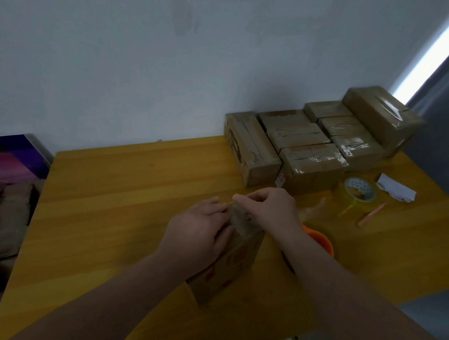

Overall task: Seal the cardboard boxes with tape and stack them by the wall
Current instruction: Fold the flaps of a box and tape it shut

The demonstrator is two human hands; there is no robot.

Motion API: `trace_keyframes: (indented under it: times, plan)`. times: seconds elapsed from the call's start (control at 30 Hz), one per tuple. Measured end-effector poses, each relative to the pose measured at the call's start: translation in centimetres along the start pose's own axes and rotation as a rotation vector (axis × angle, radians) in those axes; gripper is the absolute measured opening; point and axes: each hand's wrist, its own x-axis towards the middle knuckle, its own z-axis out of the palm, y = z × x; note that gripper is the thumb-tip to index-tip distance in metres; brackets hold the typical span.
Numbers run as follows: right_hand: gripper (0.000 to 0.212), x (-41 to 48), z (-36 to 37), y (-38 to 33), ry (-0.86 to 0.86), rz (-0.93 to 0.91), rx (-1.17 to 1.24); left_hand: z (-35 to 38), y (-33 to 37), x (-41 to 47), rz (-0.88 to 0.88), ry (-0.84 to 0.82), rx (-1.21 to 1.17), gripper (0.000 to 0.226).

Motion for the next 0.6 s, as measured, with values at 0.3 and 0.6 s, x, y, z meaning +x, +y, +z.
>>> trace_keyframes:
  times: [0.3,0.6]
  plan:
    - [0.025,0.2,-0.2,1.1,0.081,-0.086,-0.146,-0.8,0.4,-0.6,-0.066,-0.186,-0.054,0.058]
    - [0.072,-2.7,-1.8,5.3,-0.294,-0.095,0.281,-0.7,-1.0,-1.9,0.076,-0.365,-0.077,0.074]
